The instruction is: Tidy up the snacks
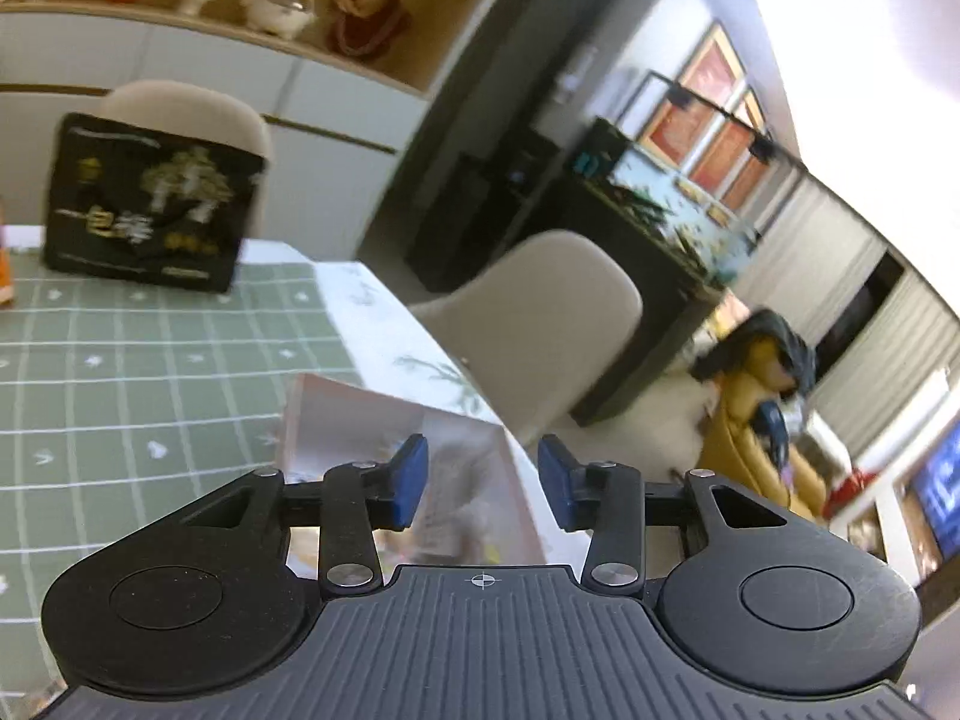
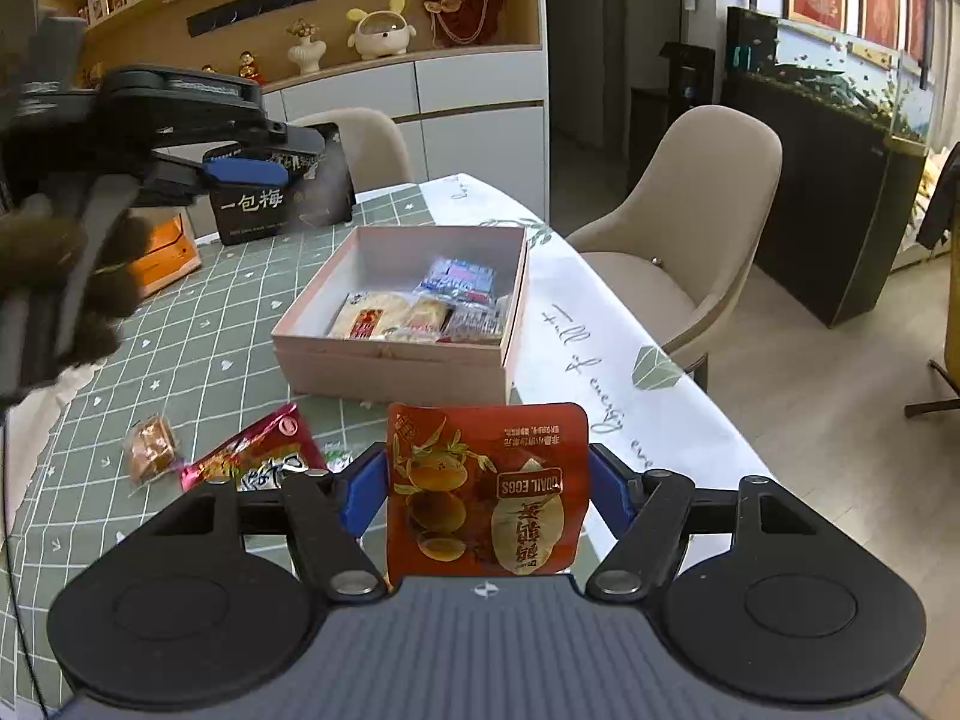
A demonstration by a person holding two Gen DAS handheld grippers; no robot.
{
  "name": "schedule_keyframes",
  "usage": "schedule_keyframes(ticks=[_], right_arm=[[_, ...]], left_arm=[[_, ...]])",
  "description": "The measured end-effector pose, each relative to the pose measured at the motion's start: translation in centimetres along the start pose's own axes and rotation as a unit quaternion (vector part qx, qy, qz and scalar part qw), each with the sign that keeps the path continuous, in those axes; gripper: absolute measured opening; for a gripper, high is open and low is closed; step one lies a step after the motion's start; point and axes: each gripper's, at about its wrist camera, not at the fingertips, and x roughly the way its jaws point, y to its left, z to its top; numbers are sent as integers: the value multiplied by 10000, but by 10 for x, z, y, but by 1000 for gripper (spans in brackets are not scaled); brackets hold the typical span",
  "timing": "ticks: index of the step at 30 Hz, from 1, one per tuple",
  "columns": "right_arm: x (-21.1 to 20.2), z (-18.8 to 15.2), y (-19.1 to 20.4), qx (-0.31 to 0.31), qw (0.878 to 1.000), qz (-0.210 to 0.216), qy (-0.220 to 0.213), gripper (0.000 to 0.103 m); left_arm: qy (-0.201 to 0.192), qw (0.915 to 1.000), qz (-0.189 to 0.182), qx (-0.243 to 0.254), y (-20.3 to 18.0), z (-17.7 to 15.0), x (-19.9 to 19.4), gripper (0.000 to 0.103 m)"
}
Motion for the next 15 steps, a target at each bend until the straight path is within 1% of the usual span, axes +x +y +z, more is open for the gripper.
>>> schedule_keyframes(ticks=[1, 3, 5, 6, 8, 9, 10, 11, 12, 13, 15], right_arm=[[-1, 1, -1, 27, 10000, -10, 4, 70], [-1, 6, -5, 75, 10000, -14, -20, 70], [5, 16, -8, 114, 9999, 18, -60, 70], [6, 23, -7, 132, 9998, 75, -115, 70], [14, 50, -5, 196, 9987, 328, -332, 70], [20, 69, -3, 227, 9973, 500, -486, 70], [27, 86, -1, 245, 9961, 594, -599, 70], [38, 107, 2, 262, 9952, 653, -687, 73], [47, 122, 6, 227, 9949, 663, -722, 78], [61, 139, 12, 94, 9955, 609, -719, 79], [79, 150, 24, -146, 9969, 342, -695, 79]], left_arm=[[-18, 9999, 77, 104, 5, -7, -8, 45], [159, 9987, 372, 307, 23, -28, -24, 45], [426, 9963, 682, 315, 44, -58, -36, 45], [573, 9948, 808, 220, 56, -73, -42, 45], [819, 9915, 1001, -125, 76, -101, -51, 45], [897, 9895, 1091, -301, 85, -113, -55, 45], [916, 9877, 1201, -399, 90, -121, -60, 45], [911, 9852, 1386, -444, 94, -131, -65, 45], [907, 9828, 1549, -437, 98, -136, -69, 45], [914, 9795, 1751, -397, 100, -141, -74, 45], [907, 9756, 1977, -315, 110, -142, -82, 45]])
